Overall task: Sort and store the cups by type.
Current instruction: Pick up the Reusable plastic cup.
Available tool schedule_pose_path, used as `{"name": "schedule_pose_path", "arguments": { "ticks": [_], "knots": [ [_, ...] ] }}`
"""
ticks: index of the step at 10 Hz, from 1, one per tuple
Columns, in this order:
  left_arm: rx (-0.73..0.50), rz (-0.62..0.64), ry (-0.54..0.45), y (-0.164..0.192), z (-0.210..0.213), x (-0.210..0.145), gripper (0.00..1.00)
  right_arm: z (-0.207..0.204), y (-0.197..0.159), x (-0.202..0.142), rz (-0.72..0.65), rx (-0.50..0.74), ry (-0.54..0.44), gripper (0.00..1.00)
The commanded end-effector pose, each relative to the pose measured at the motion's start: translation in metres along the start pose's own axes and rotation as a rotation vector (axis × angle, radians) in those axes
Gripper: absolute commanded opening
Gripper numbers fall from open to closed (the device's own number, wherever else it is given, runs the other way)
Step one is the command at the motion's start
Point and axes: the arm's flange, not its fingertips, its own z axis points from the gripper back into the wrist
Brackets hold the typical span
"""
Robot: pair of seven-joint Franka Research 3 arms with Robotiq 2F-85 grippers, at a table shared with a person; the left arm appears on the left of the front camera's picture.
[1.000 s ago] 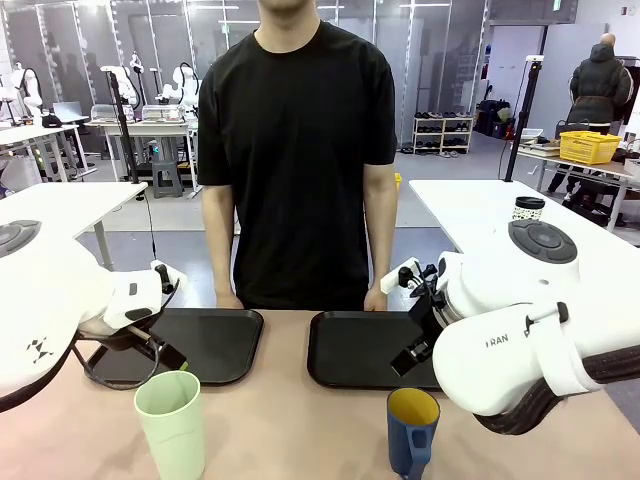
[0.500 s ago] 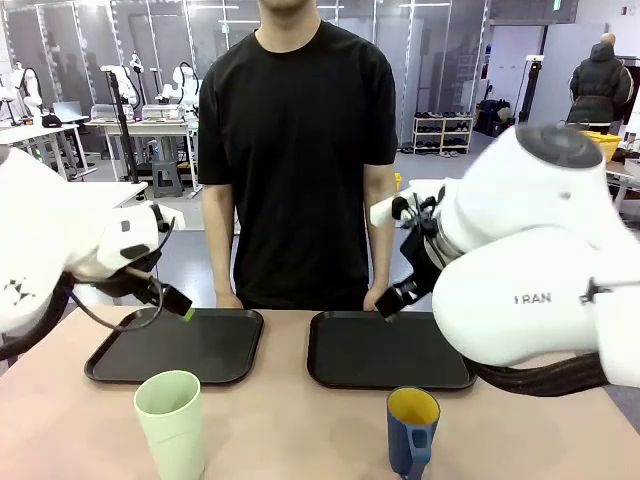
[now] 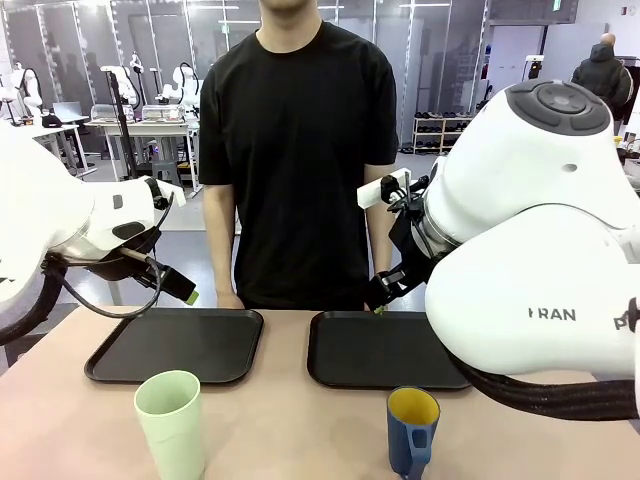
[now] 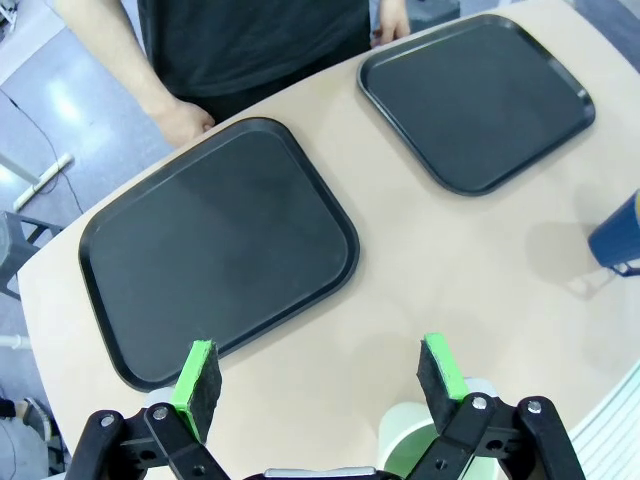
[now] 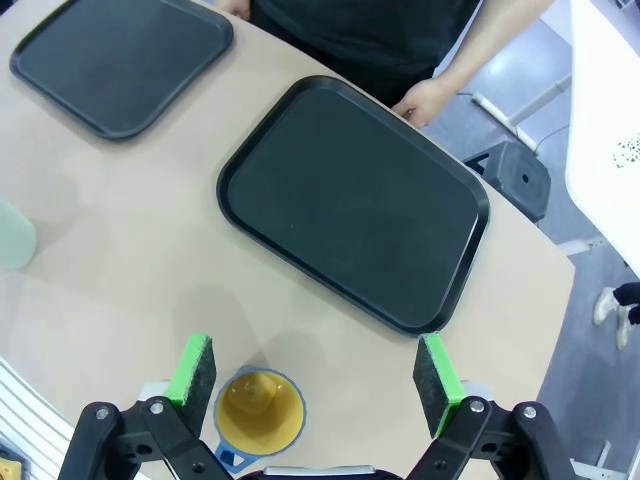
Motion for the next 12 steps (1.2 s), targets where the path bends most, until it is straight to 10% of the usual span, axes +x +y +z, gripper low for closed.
{"name": "schedule_pose_path", "arguments": {
  "ticks": [1,5,12],
  "knots": [
    [0.005,0.021,-0.006,0.002,0.001,0.000,1.00,0.004,0.000,0.003,-0.006,0.005,-0.007,1.00],
    [-0.010,0.003,0.030,0.015,-0.013,0.000,1.00,-0.010,-0.019,0.003,-0.044,-0.021,-0.001,1.00],
    [0.032,0.202,0.037,0.168,-0.110,-0.044,1.00,-0.117,-0.158,-0.002,-0.134,0.090,0.112,1.00]
  ]
}}
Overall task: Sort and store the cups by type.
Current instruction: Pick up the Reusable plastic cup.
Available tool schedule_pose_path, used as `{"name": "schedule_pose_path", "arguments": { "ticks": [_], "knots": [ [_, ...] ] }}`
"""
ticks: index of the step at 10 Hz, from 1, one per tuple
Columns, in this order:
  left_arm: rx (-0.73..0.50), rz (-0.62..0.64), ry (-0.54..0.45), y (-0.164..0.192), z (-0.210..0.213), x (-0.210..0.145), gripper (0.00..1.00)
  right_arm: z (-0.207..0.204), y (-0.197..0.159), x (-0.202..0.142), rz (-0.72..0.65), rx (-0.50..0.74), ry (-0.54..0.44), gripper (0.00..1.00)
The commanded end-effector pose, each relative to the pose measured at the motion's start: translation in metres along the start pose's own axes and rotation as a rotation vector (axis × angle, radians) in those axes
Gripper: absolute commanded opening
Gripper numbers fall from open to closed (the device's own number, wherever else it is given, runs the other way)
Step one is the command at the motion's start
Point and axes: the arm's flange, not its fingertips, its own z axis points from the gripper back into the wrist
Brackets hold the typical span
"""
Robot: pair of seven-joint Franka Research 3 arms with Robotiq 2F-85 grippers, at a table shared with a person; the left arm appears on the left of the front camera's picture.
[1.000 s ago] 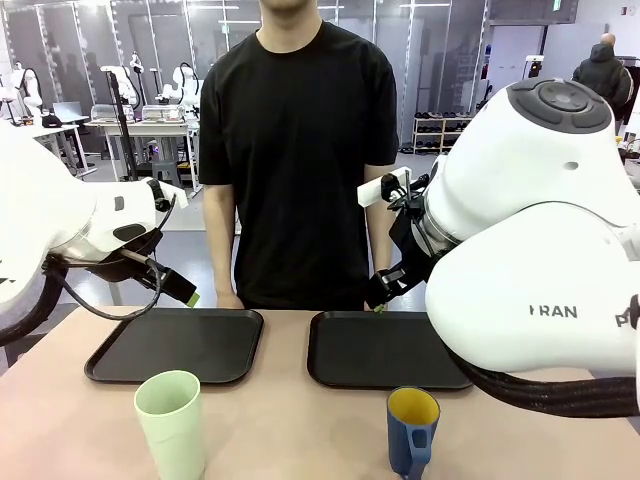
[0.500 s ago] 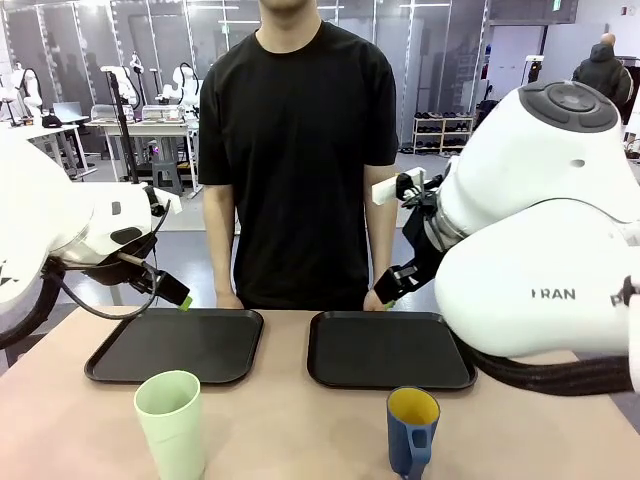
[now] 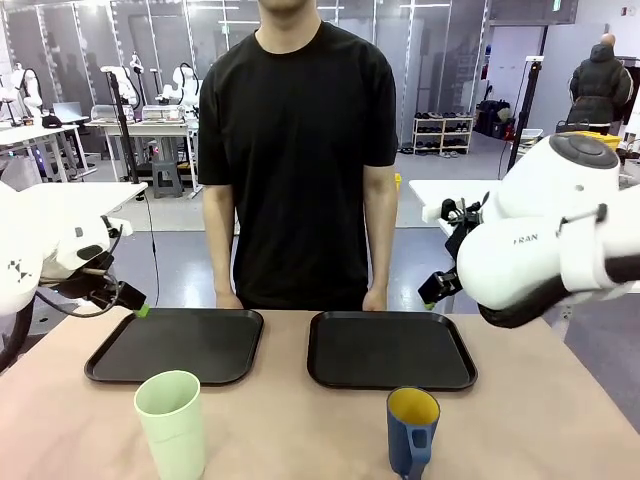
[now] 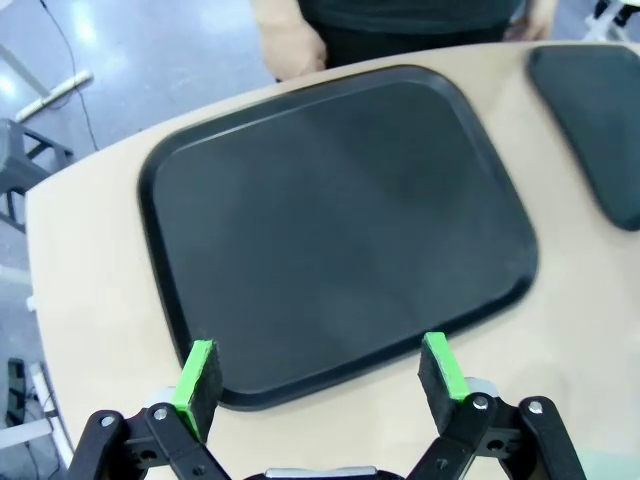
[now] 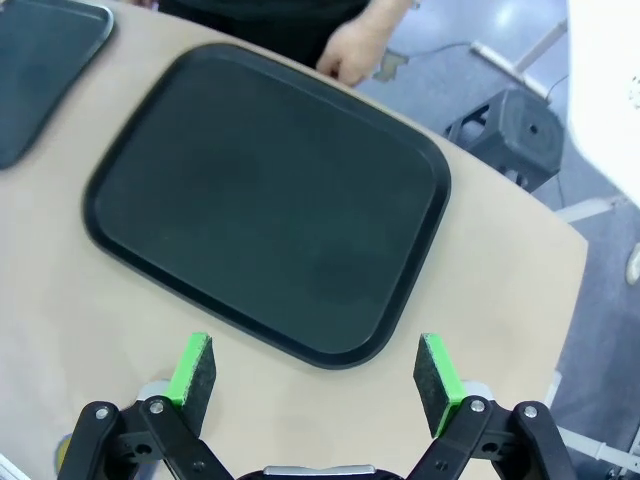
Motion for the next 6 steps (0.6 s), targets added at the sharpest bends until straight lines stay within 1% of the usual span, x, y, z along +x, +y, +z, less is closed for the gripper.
{"name": "schedule_pose_path", "arguments": {
  "ticks": [1,3,5,6],
  "knots": [
    [-0.013,-0.011,-0.046,0.012,-0.019,0.009,1.00,-0.011,-0.024,0.009,-0.020,0.055,0.047,1.00],
    [-0.027,0.031,-0.029,0.013,-0.024,0.008,1.00,-0.018,-0.033,0.005,-0.066,0.071,0.076,1.00],
    [-0.009,0.046,-0.040,0.015,-0.025,0.008,1.00,-0.018,-0.036,0.005,-0.112,0.002,0.073,1.00],
    [-0.010,0.040,-0.013,0.005,-0.015,0.005,1.00,-0.022,-0.031,0.000,-0.073,0.046,0.071,1.00]
  ]
}}
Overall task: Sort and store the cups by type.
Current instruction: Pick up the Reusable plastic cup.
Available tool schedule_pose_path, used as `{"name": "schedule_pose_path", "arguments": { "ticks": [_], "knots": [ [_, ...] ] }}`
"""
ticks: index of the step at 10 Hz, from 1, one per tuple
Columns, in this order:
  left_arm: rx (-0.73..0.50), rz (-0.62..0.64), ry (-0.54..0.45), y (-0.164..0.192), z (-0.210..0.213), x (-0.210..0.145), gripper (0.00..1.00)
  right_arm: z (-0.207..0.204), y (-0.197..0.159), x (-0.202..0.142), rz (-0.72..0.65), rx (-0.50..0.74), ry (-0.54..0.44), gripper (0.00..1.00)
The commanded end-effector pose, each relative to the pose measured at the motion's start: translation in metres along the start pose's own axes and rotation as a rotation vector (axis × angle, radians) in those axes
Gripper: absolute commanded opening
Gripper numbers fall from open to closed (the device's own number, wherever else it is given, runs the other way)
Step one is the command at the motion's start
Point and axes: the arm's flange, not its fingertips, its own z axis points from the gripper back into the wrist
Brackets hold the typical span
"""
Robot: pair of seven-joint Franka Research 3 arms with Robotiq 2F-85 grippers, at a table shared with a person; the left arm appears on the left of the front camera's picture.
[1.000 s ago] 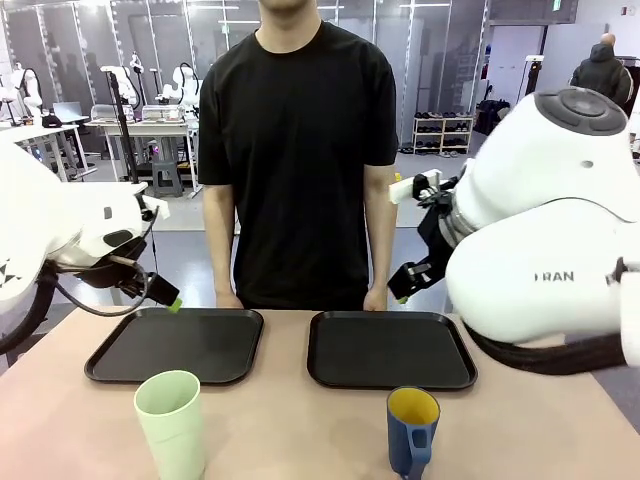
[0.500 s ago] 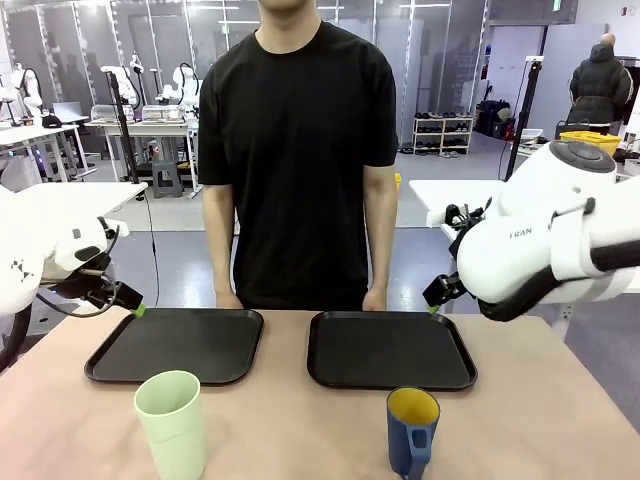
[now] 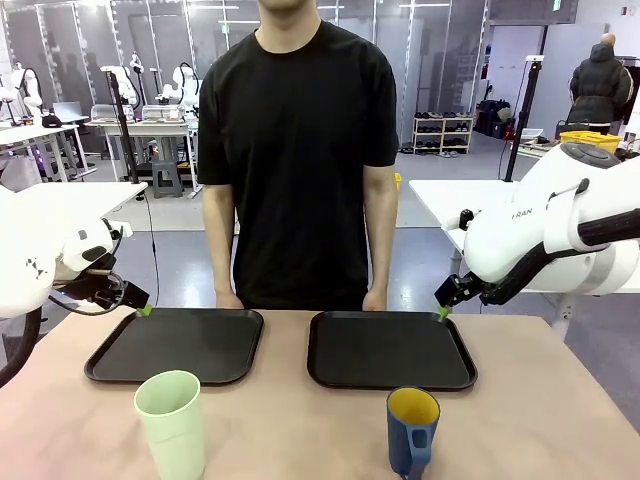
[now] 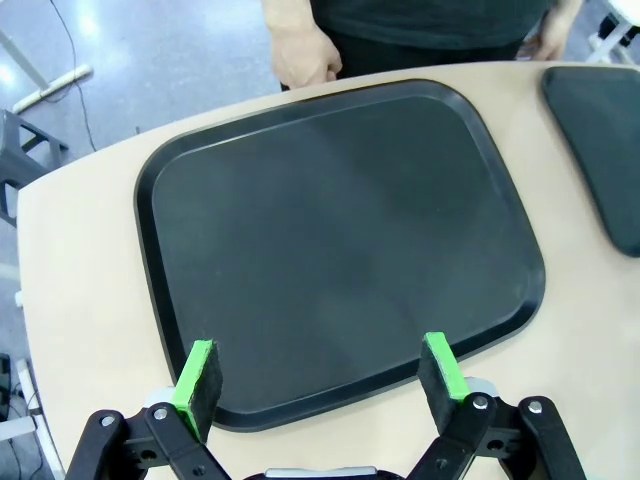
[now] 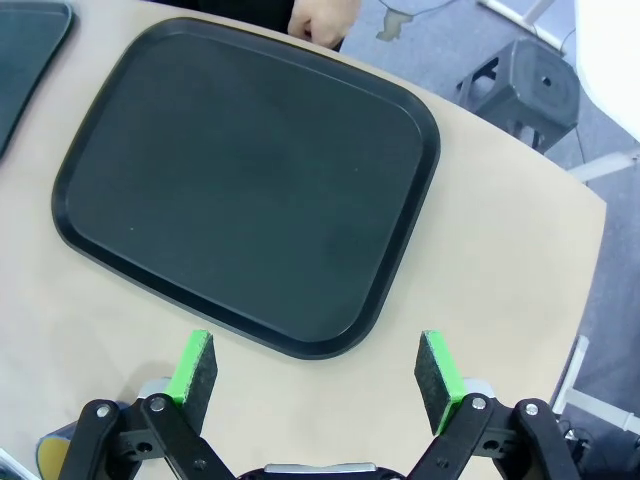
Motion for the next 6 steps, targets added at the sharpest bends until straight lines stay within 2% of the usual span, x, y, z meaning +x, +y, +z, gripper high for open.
{"name": "schedule_pose_path", "arguments": {
  "ticks": [1,6],
  "knots": [
    [0.001,-0.008,0.000,0.0003,0.0014,0.0005,1.00,-0.0008,0.0062,0.0009,0.014,0.011,-0.001,1.00],
    [0.001,-0.008,0.000,0.0003,0.0014,0.0005,1.00,-0.0008,0.0062,0.0009,0.014,0.011,-0.001,1.00]
  ]
}}
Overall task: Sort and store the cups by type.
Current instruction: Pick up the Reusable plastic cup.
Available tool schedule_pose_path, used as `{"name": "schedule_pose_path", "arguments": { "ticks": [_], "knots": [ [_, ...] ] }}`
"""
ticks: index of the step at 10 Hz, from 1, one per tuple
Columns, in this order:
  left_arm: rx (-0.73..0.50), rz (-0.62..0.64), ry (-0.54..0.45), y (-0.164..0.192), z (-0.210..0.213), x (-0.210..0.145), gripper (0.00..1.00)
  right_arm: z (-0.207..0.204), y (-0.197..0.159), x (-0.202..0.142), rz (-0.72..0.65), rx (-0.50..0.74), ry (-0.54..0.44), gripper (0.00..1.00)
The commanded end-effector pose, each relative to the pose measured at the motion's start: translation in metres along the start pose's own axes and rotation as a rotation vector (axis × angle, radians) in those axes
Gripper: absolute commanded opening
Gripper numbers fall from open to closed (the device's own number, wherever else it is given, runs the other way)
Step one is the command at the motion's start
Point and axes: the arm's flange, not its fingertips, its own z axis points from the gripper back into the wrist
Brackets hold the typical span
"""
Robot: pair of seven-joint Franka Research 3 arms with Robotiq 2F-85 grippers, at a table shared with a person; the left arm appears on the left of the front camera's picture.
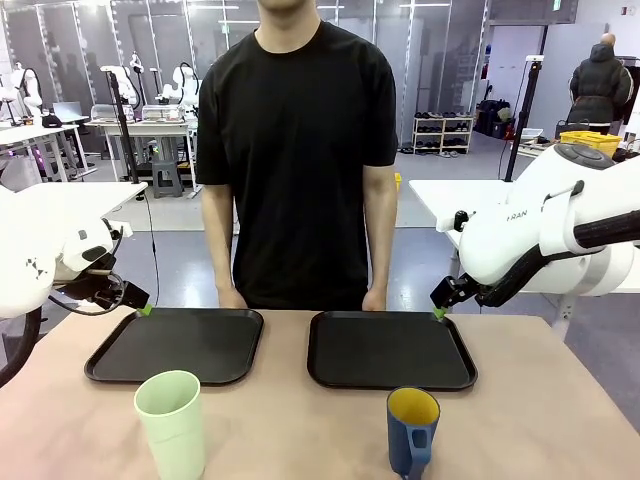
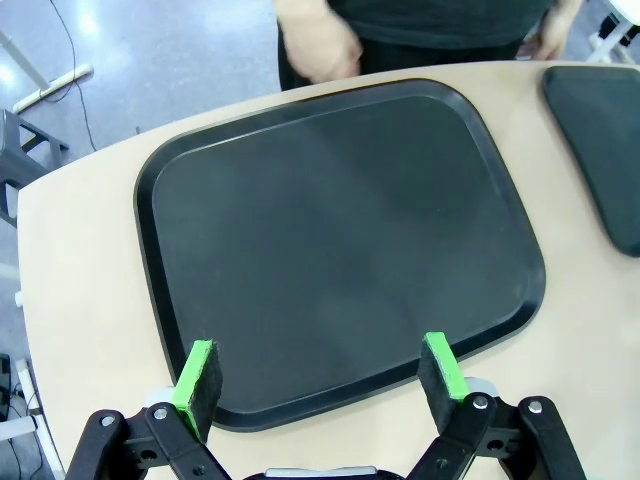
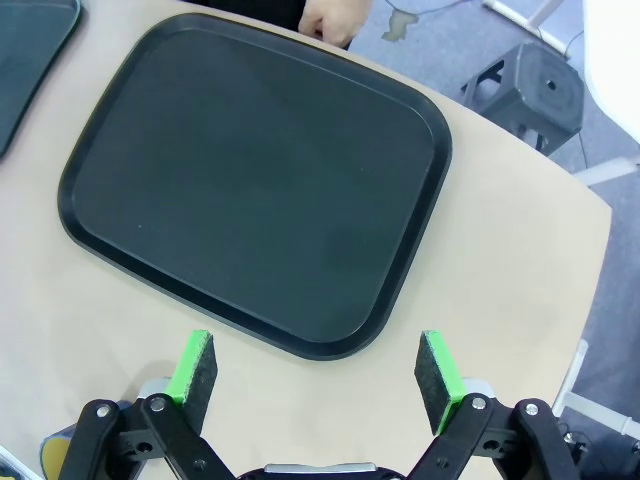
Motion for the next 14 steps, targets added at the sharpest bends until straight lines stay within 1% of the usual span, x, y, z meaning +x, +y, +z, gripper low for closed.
{"name": "schedule_pose_path", "arguments": {
  "ticks": [1,14],
  "knots": [
    [0.001,-0.007,0.000,0.0004,0.0014,0.0005,1.00,0.0004,-0.0020,0.0003,-0.001,0.007,-0.003,1.00],
    [0.001,-0.007,0.000,0.0004,0.0014,0.0005,1.00,0.0004,-0.0020,0.0003,-0.001,0.007,-0.003,1.00]
  ]
}}
